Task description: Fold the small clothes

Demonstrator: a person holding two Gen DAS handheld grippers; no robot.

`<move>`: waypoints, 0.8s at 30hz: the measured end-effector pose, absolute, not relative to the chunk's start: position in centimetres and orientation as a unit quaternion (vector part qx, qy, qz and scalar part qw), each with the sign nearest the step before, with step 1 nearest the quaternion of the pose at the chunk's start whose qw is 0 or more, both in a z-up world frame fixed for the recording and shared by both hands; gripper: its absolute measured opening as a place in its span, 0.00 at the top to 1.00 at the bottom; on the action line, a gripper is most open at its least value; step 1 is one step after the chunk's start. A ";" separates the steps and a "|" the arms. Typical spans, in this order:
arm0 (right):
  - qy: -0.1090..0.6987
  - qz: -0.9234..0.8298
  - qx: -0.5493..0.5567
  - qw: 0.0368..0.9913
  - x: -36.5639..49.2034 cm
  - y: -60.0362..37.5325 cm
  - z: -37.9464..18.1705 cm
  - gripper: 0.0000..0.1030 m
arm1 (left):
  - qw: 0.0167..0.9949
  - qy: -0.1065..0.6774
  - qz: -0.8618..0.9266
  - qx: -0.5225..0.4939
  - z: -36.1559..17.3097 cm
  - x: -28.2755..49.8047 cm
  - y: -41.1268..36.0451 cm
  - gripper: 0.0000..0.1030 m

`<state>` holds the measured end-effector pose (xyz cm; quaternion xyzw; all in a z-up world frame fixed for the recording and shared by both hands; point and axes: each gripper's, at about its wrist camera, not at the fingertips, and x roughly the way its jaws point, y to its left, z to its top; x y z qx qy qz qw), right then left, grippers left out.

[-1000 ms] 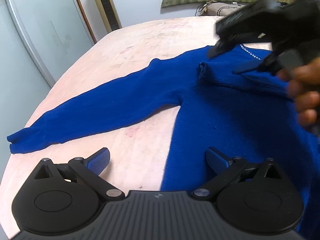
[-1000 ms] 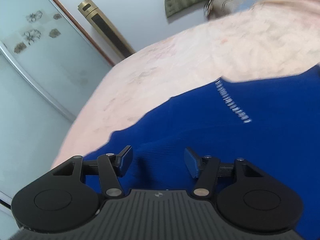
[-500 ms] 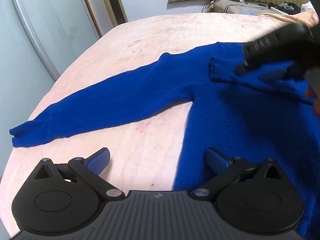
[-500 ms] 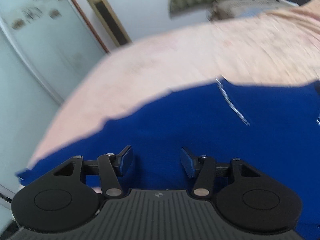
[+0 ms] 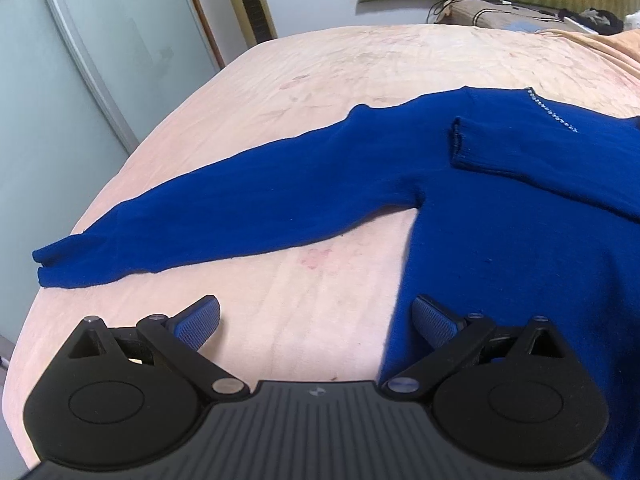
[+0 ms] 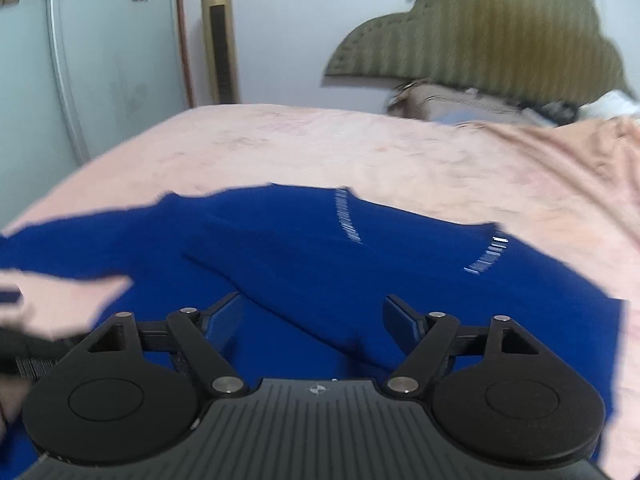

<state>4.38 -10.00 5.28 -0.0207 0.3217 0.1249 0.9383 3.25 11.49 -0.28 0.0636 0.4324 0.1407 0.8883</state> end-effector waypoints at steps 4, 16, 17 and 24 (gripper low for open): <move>0.318 0.086 -0.003 0.944 2.3 -13.1 4.3 0.16 | 0.887 0.433 0.148 0.060 -0.1 3.3 11.6 0.00; 0.327 -0.019 0.066 0.943 -3.3 -20.6 0.9 0.10 | 0.908 0.407 0.074 0.064 1.9 1.9 6.6 0.00; 0.329 -0.023 0.065 0.942 -3.5 -20.9 0.8 0.10 | 0.908 0.407 0.070 0.067 1.8 1.8 6.1 0.00; 0.325 -0.021 0.056 0.944 -4.9 -22.2 -0.3 0.09 | 0.908 0.404 0.060 0.092 1.7 1.4 3.7 0.00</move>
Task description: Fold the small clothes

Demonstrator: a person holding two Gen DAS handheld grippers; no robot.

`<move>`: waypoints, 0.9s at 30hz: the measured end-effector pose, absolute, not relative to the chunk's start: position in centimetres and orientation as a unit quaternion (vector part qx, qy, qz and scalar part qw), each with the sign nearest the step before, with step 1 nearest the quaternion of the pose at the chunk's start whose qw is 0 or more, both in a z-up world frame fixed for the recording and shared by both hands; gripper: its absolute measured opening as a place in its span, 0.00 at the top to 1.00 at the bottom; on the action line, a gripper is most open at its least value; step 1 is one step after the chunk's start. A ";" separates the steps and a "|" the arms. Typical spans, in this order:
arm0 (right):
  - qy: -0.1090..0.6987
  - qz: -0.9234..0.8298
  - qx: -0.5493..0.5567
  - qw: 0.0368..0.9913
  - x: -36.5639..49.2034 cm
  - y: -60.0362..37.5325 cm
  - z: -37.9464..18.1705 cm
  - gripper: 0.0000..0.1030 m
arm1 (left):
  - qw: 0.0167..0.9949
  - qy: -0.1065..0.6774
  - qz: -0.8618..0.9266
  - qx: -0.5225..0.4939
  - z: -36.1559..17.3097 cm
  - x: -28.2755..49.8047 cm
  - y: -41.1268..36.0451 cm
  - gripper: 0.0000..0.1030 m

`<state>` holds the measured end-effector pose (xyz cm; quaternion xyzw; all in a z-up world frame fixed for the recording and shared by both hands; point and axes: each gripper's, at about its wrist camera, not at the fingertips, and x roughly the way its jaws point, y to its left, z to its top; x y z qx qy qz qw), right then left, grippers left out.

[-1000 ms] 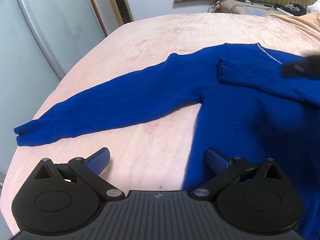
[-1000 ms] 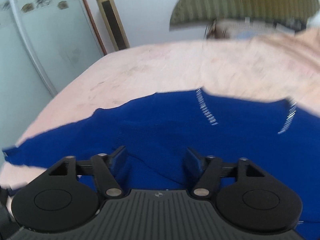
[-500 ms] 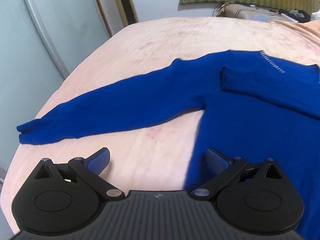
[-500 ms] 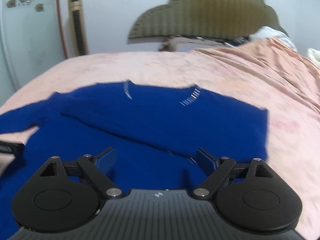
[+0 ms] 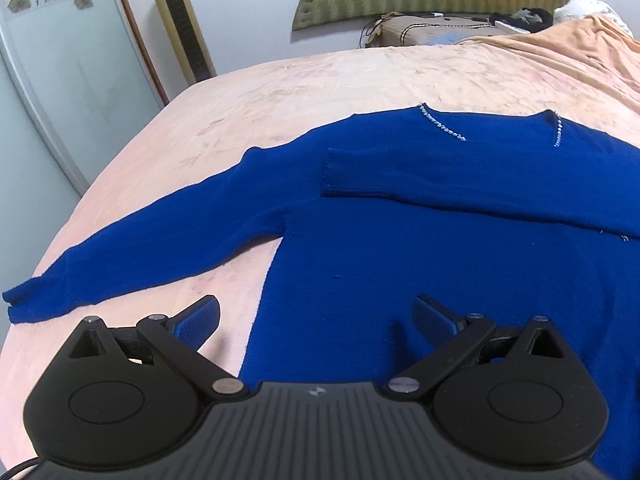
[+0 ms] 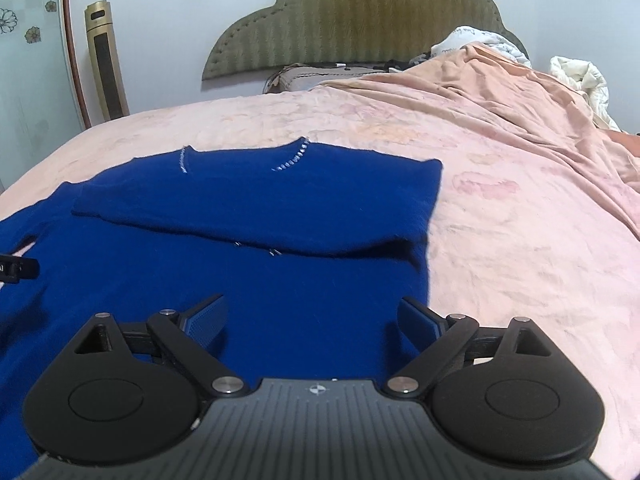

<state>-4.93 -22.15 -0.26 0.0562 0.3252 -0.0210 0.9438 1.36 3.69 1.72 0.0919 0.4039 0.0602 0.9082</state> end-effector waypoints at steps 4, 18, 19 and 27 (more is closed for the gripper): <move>0.325 -0.046 0.055 0.943 -6.3 -22.4 -1.1 0.09 | 0.907 0.405 0.065 0.093 1.9 1.4 3.0 0.00; 0.309 -0.042 0.003 0.950 -8.4 -21.6 -1.8 0.10 | 0.910 0.386 0.035 0.148 2.5 -0.1 -1.6 0.00; 0.308 -0.049 -0.018 0.950 -8.5 -21.6 -1.6 0.10 | 0.910 0.384 0.035 0.149 2.6 -0.1 -1.7 0.00; 0.333 -0.031 0.011 0.942 -8.7 -24.0 -1.1 0.11 | 0.907 0.391 0.048 0.147 2.2 0.3 -1.4 0.00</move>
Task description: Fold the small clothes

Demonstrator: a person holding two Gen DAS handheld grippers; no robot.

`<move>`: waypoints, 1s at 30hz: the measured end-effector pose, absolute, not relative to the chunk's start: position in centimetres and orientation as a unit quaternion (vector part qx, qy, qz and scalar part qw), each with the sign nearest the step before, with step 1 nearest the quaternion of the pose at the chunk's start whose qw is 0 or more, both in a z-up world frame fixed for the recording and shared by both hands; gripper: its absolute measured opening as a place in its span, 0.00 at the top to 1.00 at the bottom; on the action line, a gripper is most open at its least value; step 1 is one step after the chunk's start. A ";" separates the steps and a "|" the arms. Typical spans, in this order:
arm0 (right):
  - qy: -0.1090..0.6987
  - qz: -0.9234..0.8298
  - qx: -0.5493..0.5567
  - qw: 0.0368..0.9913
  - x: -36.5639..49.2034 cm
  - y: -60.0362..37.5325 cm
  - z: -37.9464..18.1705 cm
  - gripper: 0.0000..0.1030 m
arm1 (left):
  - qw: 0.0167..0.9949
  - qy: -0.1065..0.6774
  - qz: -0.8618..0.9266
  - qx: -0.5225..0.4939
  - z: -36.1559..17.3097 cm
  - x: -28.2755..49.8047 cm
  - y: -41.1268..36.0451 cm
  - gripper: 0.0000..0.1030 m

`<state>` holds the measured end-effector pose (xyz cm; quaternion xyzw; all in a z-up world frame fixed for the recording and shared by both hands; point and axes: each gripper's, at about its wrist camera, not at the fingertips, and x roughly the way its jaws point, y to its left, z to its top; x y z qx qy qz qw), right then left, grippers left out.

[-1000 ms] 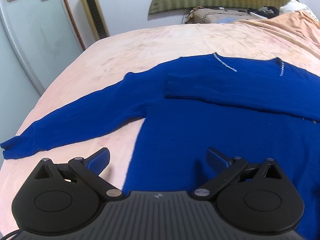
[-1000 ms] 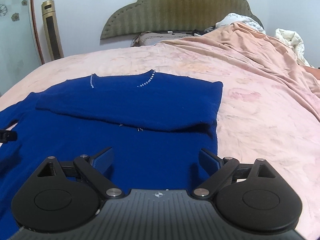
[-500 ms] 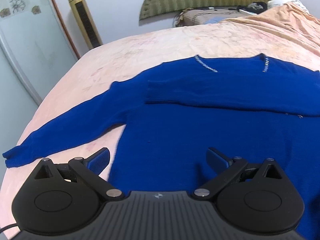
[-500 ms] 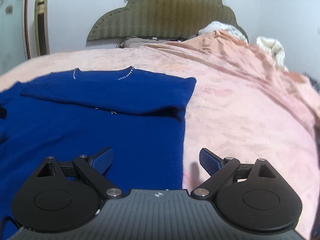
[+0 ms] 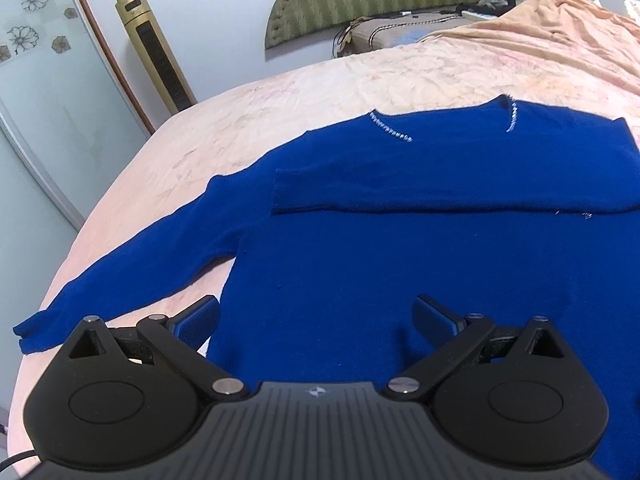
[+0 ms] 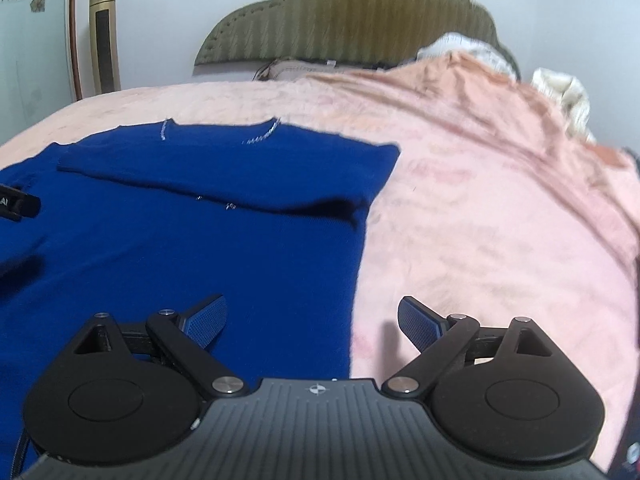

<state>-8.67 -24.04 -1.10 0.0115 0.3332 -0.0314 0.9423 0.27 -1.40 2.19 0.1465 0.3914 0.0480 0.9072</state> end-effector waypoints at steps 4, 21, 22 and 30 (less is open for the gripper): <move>0.297 -0.038 -0.007 0.954 -9.0 -22.9 0.5 0.10 | 0.906 0.396 0.061 0.138 1.8 0.7 -0.7 0.00; 0.301 -0.017 0.022 0.953 -5.2 -20.4 0.6 0.05 | 0.901 0.409 0.072 0.129 0.9 1.9 0.0 0.00; 0.303 -0.022 0.023 0.953 -5.2 -20.6 0.4 0.05 | 0.901 0.409 0.070 0.130 0.9 1.8 -0.1 0.00; 0.302 -0.043 0.011 0.952 -5.7 -21.2 0.0 0.05 | 0.901 0.407 0.058 0.135 0.7 1.9 -1.6 0.00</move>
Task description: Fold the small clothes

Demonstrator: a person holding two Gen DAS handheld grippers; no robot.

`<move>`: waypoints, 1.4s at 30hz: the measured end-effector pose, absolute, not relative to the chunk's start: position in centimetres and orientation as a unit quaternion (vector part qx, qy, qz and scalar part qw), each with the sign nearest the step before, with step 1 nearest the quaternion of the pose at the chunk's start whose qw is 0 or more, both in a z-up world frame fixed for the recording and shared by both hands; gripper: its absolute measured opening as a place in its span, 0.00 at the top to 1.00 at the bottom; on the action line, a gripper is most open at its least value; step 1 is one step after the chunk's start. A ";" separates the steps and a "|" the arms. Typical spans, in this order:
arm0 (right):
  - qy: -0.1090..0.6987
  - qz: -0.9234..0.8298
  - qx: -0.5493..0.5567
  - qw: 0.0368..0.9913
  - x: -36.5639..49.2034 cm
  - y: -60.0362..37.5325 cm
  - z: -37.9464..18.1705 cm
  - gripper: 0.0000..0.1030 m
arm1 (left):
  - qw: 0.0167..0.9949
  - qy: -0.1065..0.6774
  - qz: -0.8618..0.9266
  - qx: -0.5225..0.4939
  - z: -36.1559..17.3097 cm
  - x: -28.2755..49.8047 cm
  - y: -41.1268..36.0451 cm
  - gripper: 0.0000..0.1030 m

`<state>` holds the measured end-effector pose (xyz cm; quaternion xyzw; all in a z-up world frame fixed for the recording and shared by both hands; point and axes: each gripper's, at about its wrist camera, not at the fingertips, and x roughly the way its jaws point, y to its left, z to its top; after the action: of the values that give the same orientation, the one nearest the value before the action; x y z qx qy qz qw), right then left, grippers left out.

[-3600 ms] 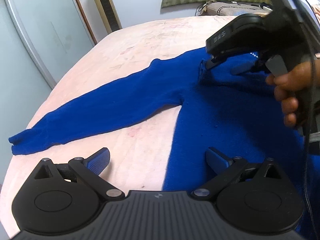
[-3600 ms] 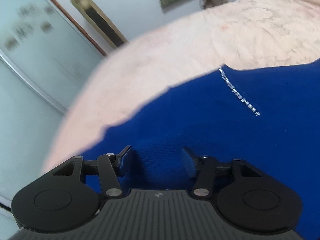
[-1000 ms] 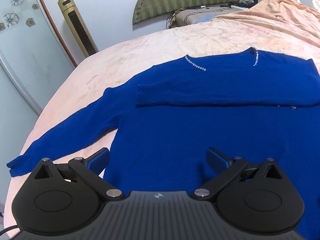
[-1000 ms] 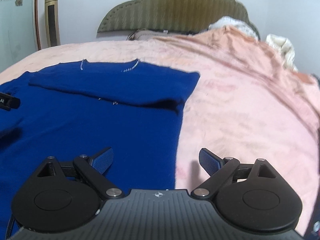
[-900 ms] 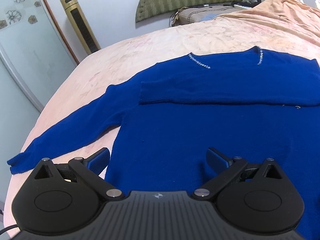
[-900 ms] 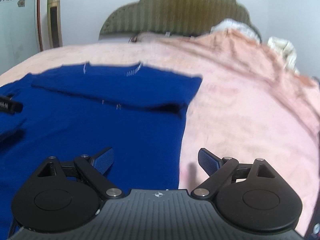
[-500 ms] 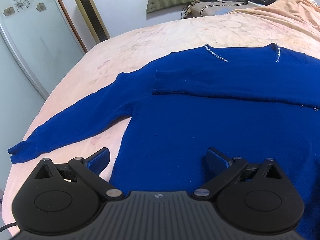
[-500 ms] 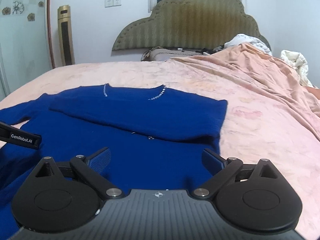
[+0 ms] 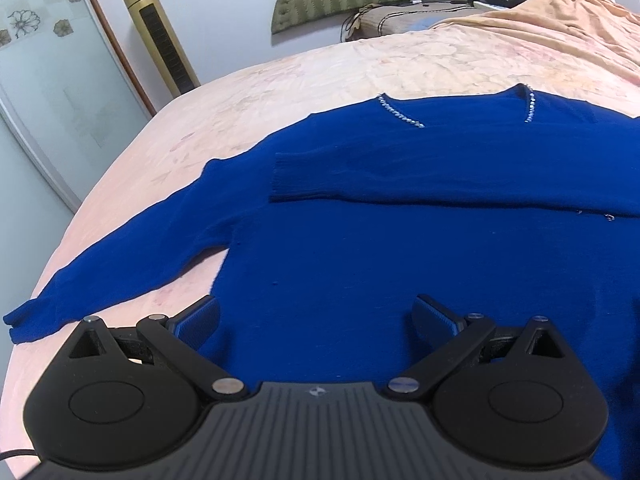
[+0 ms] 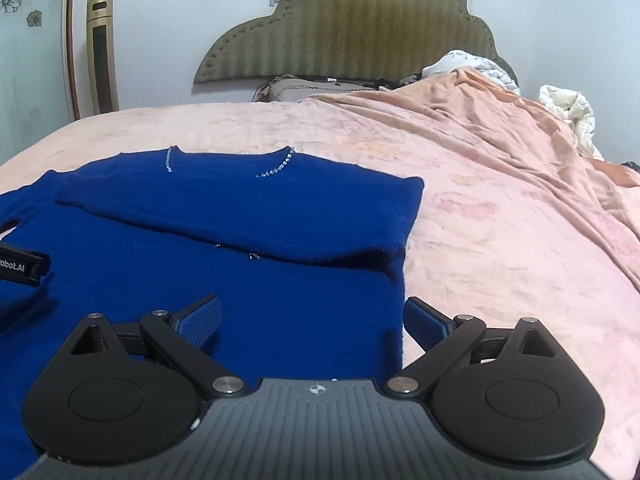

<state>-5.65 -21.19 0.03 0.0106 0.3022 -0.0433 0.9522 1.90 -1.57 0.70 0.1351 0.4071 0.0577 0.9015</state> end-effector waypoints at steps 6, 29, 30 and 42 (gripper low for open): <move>0.286 -0.038 0.001 0.958 -5.4 -20.9 0.4 0.03 | 0.903 0.403 0.044 0.143 0.6 1.6 -3.5 0.00; 0.304 -0.111 0.008 0.946 -4.6 -26.9 -3.1 0.01 | 0.916 0.378 0.020 0.135 -1.2 1.1 -9.0 0.00; 0.305 -0.111 0.012 0.946 -4.6 -27.0 -3.1 0.01 | 0.914 0.381 0.021 0.136 -1.2 1.0 -9.0 0.00; 0.316 -0.106 0.027 0.942 -4.4 -27.4 -3.4 0.00 | 0.916 0.375 0.029 0.138 -0.5 0.7 -7.5 0.00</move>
<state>-4.37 -27.39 -3.39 0.0269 0.3162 -0.1058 0.9424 0.68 -7.50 -0.45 0.1384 0.3753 0.0293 0.9161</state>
